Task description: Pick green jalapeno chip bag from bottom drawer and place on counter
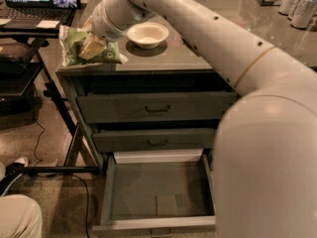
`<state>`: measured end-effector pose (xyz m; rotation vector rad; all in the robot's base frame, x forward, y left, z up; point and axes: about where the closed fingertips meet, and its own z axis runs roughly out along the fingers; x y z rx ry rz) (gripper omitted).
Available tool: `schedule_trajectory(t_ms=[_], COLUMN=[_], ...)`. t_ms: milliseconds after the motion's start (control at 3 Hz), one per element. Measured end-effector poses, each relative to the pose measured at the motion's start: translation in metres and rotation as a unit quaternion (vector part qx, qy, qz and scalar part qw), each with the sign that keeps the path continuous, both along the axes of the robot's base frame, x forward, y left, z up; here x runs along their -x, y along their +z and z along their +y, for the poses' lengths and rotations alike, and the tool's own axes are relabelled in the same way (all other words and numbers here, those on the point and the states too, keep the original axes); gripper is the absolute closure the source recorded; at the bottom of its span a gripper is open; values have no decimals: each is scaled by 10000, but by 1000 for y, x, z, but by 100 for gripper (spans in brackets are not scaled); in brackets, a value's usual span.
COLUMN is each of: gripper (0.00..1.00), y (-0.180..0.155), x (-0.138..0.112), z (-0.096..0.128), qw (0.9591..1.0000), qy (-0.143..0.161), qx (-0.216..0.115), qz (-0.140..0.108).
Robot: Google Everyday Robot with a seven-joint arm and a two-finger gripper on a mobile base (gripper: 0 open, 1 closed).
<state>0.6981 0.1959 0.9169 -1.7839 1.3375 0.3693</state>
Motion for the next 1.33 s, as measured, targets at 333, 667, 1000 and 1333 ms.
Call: schedule_trajectory(t_ms=[333, 667, 1000, 1333], gripper=[100, 100, 81, 57], y=[7, 5, 0, -8], x=[-31, -56, -72, -84], z=[5, 7, 15, 23], qw=[9999, 9994, 9984, 9960], qy=[-60, -197, -342, -621], qx=[-161, -279, -367, -410], qz=[-9, 91, 274, 500])
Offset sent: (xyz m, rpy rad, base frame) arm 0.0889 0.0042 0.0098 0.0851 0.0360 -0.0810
